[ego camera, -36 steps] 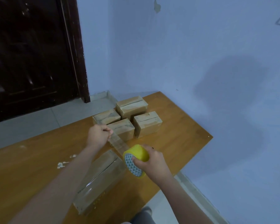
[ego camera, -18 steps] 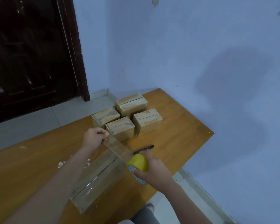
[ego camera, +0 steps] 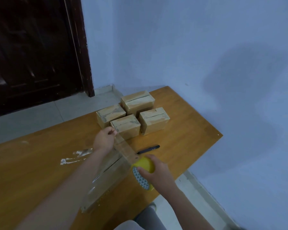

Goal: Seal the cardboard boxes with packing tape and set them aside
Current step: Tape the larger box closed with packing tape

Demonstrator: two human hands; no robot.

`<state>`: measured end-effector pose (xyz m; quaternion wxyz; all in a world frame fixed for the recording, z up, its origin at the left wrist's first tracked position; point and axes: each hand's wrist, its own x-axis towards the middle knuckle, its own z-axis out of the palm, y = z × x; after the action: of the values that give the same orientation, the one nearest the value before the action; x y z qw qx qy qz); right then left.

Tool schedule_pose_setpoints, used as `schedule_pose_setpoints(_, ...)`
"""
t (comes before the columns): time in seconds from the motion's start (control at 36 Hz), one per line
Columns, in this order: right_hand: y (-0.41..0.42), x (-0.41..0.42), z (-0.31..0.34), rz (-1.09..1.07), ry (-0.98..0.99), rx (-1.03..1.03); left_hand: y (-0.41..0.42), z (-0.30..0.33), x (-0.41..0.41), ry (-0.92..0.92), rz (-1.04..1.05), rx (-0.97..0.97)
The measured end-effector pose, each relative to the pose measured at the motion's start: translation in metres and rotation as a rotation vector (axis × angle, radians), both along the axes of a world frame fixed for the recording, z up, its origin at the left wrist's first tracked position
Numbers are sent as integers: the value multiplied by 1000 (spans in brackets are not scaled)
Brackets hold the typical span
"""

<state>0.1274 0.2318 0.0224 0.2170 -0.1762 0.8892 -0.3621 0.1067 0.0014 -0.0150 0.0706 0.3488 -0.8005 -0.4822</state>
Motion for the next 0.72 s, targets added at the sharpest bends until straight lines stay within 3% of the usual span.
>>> schedule_pose_setpoints(0.36,-6,1,-9,73,-2,35,6,-25,15,151,88,-14)
schedule_pose_setpoints(0.72,-8,-2,-22,100,-47,49,3,-28,11,116,118,74)
